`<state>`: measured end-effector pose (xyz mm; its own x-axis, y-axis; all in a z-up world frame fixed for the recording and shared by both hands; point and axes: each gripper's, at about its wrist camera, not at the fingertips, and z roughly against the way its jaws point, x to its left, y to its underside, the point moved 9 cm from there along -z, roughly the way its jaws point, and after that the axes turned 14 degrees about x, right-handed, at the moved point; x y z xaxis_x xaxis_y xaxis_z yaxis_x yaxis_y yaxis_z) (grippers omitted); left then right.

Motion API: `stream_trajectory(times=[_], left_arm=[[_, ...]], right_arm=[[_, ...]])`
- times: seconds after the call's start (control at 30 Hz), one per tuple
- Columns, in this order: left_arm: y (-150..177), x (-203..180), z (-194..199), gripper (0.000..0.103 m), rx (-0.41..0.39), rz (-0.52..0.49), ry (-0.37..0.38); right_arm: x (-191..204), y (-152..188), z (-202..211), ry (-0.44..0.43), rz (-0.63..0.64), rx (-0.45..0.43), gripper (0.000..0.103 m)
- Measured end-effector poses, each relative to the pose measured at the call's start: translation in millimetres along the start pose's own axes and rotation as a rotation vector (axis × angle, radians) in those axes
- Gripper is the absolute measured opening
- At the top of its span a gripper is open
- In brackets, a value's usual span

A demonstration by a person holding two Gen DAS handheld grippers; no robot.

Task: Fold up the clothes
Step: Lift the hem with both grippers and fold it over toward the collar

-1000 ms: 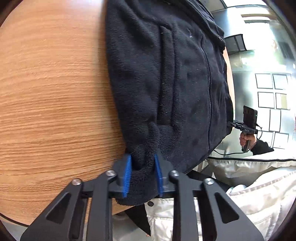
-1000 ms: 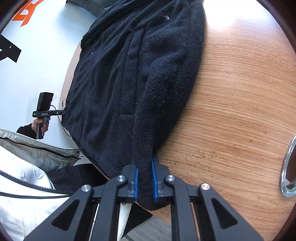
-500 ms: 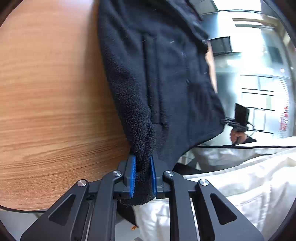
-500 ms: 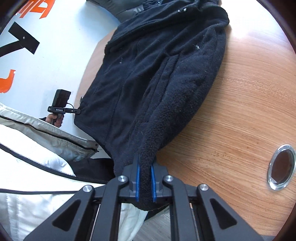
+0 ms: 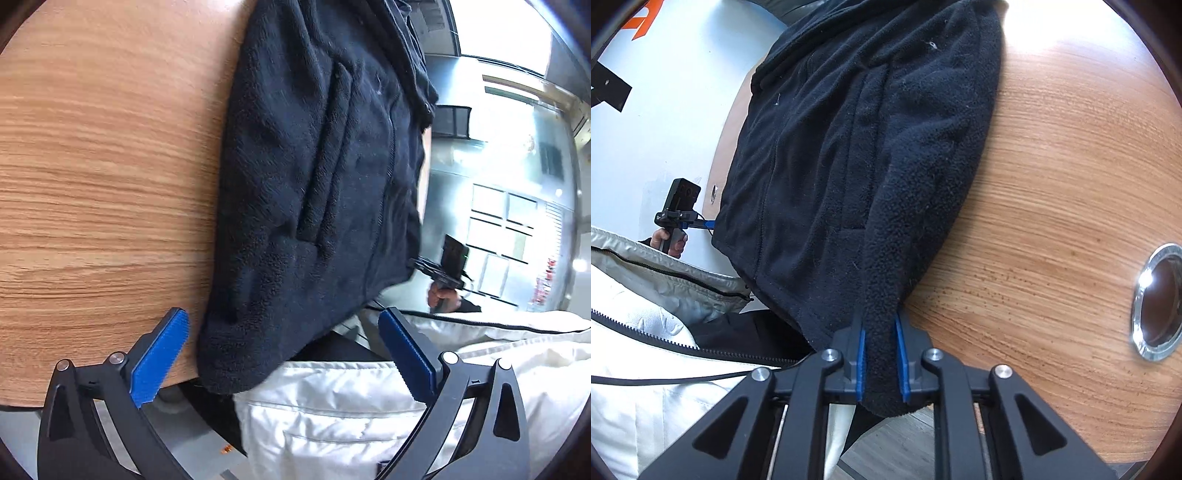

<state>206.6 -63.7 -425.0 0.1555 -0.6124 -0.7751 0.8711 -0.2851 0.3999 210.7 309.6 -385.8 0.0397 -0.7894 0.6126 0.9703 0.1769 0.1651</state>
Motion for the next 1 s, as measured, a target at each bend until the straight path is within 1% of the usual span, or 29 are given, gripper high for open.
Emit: stream_trajectory(times=[0.07,0.2,0.23,0.27,0.3,0.33,0.37,0.43,0.53,0.6,0.7,0.77,0.93,1.0], left_arm=[[0,-3,-5,0.103,0.021,0.007,0.046],[-1,-5,-5,0.103,0.019,0.018,0.146],[0,-4,-4,0.101,0.017,0.019,0.155],[0,-2,-4,0.098,0.015,0.020,0.130],[1,0,-5,0.076,0.013,0.020,0.104],[2,2,-6,0.037,0.011,0.021,0.079],[2,4,-7,0.017,0.009,0.022,0.053],[4,5,-7,0.015,0.002,0.019,0.016],[7,-20,-1,0.015,-0.035,-0.029,0.086],[9,-34,3,0.014,-0.057,-0.047,0.115],[14,-56,16,0.013,-0.111,-0.071,0.164],[20,-79,29,0.013,-0.165,-0.100,0.207],[24,-130,60,0.013,-0.298,-0.169,0.315],[21,-144,71,0.013,-0.339,-0.187,0.335]], right_arm=[[2,-3,0,-0.001,0.001,0.003,0.015],[6,-8,-6,-0.003,-0.004,0.003,0.015],[5,-8,-6,-0.005,-0.008,0.001,0.015],[5,-9,-6,-0.009,-0.010,-0.001,0.015],[4,-9,-5,-0.013,-0.011,-0.003,0.015],[4,-9,-4,-0.018,-0.011,-0.004,0.015],[4,-9,-4,-0.022,-0.012,-0.006,0.015],[3,-9,-1,-0.027,-0.009,-0.009,0.015],[2,-7,8,-0.034,0.012,-0.013,0.012],[4,-6,18,-0.055,0.031,-0.020,0.011],[16,-8,33,-0.095,0.067,-0.037,0.010],[31,-11,49,-0.116,0.109,-0.057,0.010],[70,-24,106,-0.184,0.218,-0.157,0.010],[83,-30,129,-0.210,0.257,-0.203,0.010]])
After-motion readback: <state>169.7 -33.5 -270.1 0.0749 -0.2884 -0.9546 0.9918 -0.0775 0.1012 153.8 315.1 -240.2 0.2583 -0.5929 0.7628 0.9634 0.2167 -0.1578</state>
